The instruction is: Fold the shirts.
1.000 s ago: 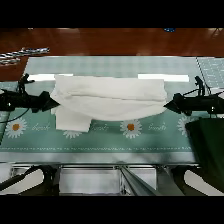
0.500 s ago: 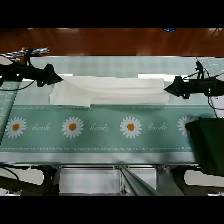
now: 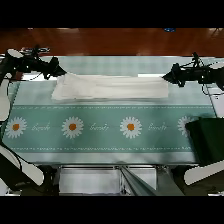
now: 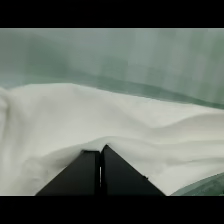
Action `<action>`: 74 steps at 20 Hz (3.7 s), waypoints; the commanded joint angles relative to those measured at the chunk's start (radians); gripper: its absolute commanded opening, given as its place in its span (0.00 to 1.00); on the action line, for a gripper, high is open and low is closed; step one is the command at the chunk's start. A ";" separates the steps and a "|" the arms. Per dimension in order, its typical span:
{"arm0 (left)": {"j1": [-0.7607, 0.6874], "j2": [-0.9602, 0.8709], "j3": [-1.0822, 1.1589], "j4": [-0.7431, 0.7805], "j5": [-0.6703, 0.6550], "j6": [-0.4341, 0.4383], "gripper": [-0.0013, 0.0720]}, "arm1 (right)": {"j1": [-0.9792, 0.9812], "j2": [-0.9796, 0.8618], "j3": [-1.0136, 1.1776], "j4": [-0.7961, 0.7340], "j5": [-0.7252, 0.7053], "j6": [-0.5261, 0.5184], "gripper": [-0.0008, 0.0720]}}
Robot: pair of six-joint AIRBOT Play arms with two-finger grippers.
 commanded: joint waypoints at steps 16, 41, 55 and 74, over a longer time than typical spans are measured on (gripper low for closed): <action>0.200 0.439 -0.119 0.464 -0.303 -0.115 0.70 | -0.311 0.448 -0.113 -0.584 0.126 0.158 0.58; -0.216 0.915 -0.953 0.331 0.344 -0.124 0.70 | 0.028 -0.166 0.039 0.028 -0.065 0.075 0.56; -0.287 0.914 -0.952 0.087 0.394 0.058 0.04 | 0.028 0.394 -0.051 -0.391 0.140 0.049 0.04; -1.092 0.035 -0.058 0.065 0.166 -0.007 0.04 | 0.027 1.185 -0.328 -0.389 0.374 0.199 0.04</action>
